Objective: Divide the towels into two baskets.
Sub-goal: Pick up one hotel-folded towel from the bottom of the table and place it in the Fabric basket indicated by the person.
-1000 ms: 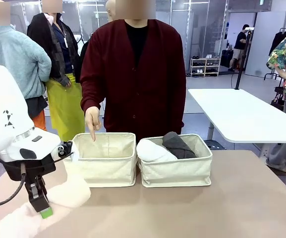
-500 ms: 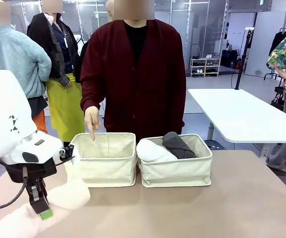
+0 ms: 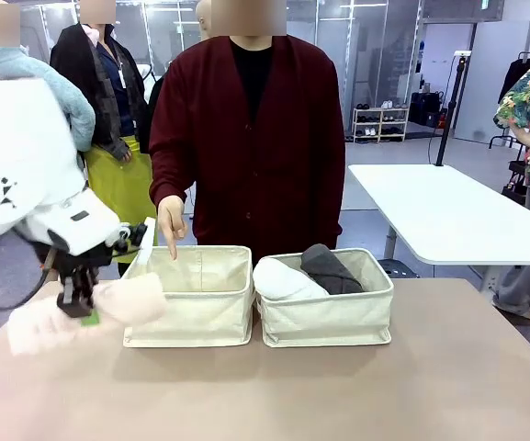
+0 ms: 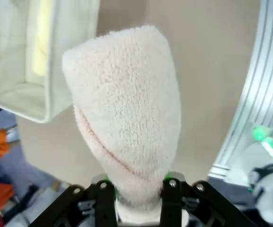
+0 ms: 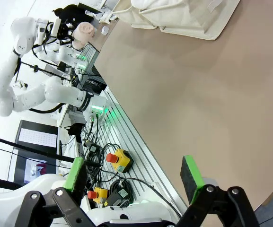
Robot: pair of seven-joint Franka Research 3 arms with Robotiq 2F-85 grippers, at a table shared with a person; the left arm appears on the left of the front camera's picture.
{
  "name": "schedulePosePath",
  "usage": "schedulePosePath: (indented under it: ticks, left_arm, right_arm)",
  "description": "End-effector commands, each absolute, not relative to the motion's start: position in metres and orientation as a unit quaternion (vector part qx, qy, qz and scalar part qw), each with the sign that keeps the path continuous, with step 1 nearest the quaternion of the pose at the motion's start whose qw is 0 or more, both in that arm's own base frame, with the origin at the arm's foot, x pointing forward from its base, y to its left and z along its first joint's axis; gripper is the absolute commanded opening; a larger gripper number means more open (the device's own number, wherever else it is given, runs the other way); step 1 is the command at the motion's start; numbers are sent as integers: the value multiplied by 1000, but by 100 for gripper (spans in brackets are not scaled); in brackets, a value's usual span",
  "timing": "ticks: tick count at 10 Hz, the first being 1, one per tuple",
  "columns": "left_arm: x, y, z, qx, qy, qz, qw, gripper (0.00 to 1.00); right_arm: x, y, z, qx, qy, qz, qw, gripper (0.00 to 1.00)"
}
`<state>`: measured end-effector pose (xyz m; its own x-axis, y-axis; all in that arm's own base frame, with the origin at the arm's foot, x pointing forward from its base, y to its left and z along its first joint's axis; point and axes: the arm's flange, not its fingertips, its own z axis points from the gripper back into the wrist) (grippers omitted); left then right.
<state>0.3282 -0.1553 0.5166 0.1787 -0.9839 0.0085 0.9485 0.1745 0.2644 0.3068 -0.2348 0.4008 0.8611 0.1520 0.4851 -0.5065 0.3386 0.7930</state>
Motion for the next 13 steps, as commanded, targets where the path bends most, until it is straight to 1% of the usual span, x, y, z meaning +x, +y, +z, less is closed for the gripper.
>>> schedulePosePath:
  ticks: [1,2,3,4,5,9,11,12,13]
  left_arm:
    - [343,-177,545,135,-158,-674,709,37]
    - [356,-189,558,156,-178,-685,689,37]
    - [375,-198,567,170,-175,-698,673,37]
    - [398,-207,571,189,-157,-710,660,37]
    - [424,-215,575,182,-128,-719,659,37]
    - [497,-224,561,147,-101,-722,668,37]
    - [517,-225,547,140,-82,-723,672,37]
    - [513,-223,551,140,-53,-740,655,37]
    - [512,-225,538,145,-94,-716,676,37]
  right_arm:
    - [304,-234,403,538,-170,209,799,100]
    - [304,-234,403,538,-170,209,799,100]
    - [304,-234,403,538,-170,209,799,100]
    - [304,-234,403,538,-170,209,799,100]
    - [304,-234,403,538,-170,209,799,100]
    - [304,-234,403,538,-170,209,799,100]
    - [304,-234,403,538,-170,209,799,100]
    - [304,-234,403,538,-170,209,799,100]
    - [304,-234,403,538,-170,209,799,100]
